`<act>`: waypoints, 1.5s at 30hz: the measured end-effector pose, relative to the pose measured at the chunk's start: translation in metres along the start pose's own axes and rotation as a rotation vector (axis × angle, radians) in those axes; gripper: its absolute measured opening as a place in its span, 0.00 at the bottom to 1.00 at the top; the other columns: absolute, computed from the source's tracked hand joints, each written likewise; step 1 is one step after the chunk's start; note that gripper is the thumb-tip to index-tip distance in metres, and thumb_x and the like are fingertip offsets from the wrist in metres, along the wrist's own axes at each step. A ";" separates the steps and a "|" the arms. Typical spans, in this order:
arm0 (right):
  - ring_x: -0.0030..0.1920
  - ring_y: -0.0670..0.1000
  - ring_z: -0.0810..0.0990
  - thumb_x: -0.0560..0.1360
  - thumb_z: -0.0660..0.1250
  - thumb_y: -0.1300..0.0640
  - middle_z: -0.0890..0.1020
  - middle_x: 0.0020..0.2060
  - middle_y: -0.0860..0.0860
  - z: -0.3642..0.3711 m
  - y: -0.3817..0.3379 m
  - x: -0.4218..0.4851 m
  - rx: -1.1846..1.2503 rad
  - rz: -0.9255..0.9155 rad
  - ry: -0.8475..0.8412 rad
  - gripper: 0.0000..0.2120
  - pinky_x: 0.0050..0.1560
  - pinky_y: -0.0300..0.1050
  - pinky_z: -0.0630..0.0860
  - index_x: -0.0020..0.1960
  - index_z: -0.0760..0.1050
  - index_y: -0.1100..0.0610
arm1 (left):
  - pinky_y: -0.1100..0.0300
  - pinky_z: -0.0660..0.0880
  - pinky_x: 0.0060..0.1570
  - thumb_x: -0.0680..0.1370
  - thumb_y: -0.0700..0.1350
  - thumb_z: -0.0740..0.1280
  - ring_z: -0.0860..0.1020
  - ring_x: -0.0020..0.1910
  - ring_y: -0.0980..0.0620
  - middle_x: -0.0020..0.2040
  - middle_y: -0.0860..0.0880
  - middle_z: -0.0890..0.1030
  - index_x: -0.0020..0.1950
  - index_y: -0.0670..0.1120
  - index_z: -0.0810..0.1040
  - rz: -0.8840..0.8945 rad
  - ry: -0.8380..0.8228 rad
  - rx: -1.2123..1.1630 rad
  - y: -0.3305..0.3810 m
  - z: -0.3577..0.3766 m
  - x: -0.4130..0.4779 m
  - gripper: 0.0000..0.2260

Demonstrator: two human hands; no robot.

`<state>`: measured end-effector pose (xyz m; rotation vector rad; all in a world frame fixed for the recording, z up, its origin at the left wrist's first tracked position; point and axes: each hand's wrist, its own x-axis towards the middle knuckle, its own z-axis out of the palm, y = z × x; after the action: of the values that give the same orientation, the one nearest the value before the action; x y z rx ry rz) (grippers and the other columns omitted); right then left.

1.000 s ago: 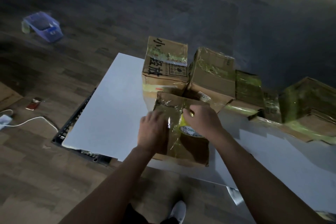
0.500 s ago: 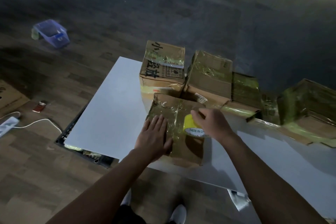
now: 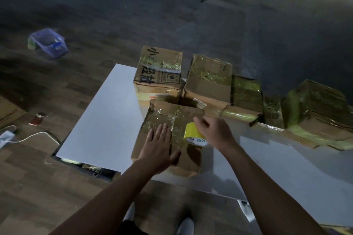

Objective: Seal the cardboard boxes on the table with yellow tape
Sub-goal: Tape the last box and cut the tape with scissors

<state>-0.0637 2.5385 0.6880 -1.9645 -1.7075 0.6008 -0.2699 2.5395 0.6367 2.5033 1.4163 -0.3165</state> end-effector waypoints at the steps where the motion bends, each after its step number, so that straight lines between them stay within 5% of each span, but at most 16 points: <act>1: 0.28 0.52 0.67 0.79 0.61 0.44 0.69 0.25 0.54 -0.001 0.000 -0.001 0.005 0.019 0.015 0.24 0.31 0.44 0.61 0.31 0.67 0.58 | 0.46 0.40 0.76 0.70 0.67 0.30 0.39 0.78 0.46 0.79 0.42 0.40 0.78 0.41 0.39 -0.014 -0.003 0.010 0.001 -0.001 0.001 0.43; 4: 0.29 0.54 0.70 0.79 0.60 0.44 0.70 0.25 0.51 0.002 -0.004 -0.001 -0.025 0.027 0.019 0.22 0.30 0.44 0.60 0.31 0.67 0.55 | 0.44 0.41 0.76 0.80 0.63 0.44 0.40 0.78 0.43 0.79 0.40 0.41 0.78 0.39 0.41 -0.028 -0.001 0.019 0.016 -0.010 0.008 0.37; 7: 0.30 0.53 0.74 0.79 0.62 0.44 0.75 0.28 0.55 0.003 -0.003 0.001 0.124 0.027 0.014 0.22 0.31 0.44 0.64 0.35 0.74 0.59 | 0.44 0.41 0.76 0.79 0.60 0.52 0.37 0.78 0.46 0.79 0.42 0.39 0.79 0.41 0.41 0.050 0.017 -0.054 0.032 -0.009 0.018 0.37; 10: 0.31 0.46 0.71 0.78 0.63 0.44 0.74 0.31 0.57 -0.001 0.010 -0.004 0.337 0.083 -0.087 0.23 0.33 0.42 0.66 0.41 0.77 0.65 | 0.44 0.41 0.76 0.75 0.64 0.43 0.36 0.77 0.48 0.79 0.43 0.39 0.79 0.43 0.41 0.053 0.031 -0.065 0.031 0.005 0.022 0.39; 12: 0.30 0.46 0.69 0.78 0.64 0.45 0.72 0.28 0.55 -0.004 0.014 -0.004 0.337 0.063 -0.107 0.22 0.33 0.43 0.65 0.35 0.77 0.61 | 0.45 0.40 0.76 0.72 0.66 0.37 0.36 0.77 0.48 0.79 0.44 0.39 0.79 0.43 0.40 0.057 0.048 -0.059 0.029 0.010 0.020 0.41; 19: 0.25 0.53 0.60 0.76 0.68 0.49 0.61 0.22 0.52 -0.021 0.068 -0.003 -0.175 -0.052 0.009 0.25 0.27 0.43 0.55 0.27 0.61 0.56 | 0.46 0.39 0.75 0.70 0.66 0.33 0.37 0.77 0.46 0.78 0.43 0.38 0.79 0.46 0.39 0.049 0.041 -0.014 0.031 0.008 0.021 0.41; 24: 0.32 0.55 0.69 0.78 0.61 0.44 0.66 0.25 0.51 0.005 0.085 -0.012 -0.282 0.130 -0.111 0.23 0.31 0.44 0.59 0.29 0.65 0.56 | 0.43 0.39 0.73 0.68 0.71 0.24 0.34 0.75 0.44 0.78 0.40 0.39 0.78 0.53 0.38 0.081 -0.006 0.010 0.033 0.002 0.020 0.42; 30: 0.48 0.59 0.79 0.80 0.56 0.44 0.81 0.45 0.59 0.027 0.077 -0.009 -0.305 0.177 -0.154 0.22 0.43 0.45 0.68 0.46 0.79 0.61 | 0.29 0.45 0.68 0.78 0.69 0.48 0.40 0.75 0.29 0.75 0.33 0.37 0.76 0.37 0.38 -0.171 -0.174 0.130 0.106 -0.013 0.025 0.43; 33: 0.47 0.58 0.78 0.81 0.53 0.44 0.81 0.47 0.60 0.032 0.079 -0.010 -0.265 0.177 -0.163 0.24 0.41 0.44 0.66 0.49 0.79 0.61 | 0.30 0.46 0.70 0.81 0.56 0.57 0.37 0.73 0.27 0.74 0.31 0.33 0.76 0.38 0.33 -0.270 -0.157 0.011 0.133 -0.006 0.023 0.39; 38: 0.48 0.57 0.78 0.81 0.52 0.41 0.82 0.48 0.59 0.028 0.080 -0.012 -0.281 0.181 -0.173 0.26 0.41 0.43 0.64 0.52 0.80 0.60 | 0.28 0.41 0.68 0.80 0.43 0.58 0.35 0.72 0.27 0.75 0.31 0.36 0.77 0.38 0.35 -0.274 -0.093 -0.092 0.127 -0.006 0.017 0.36; 45: 0.50 0.58 0.80 0.79 0.53 0.37 0.83 0.47 0.58 0.020 0.070 -0.014 -0.283 0.204 -0.185 0.28 0.45 0.46 0.71 0.48 0.80 0.59 | 0.29 0.42 0.68 0.79 0.40 0.58 0.38 0.75 0.30 0.77 0.35 0.40 0.78 0.40 0.40 -0.176 -0.027 -0.121 0.109 -0.008 0.009 0.34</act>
<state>-0.0223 2.5173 0.6303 -2.3677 -1.7959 0.6596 -0.1708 2.4949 0.6535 2.2763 1.5990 -0.2870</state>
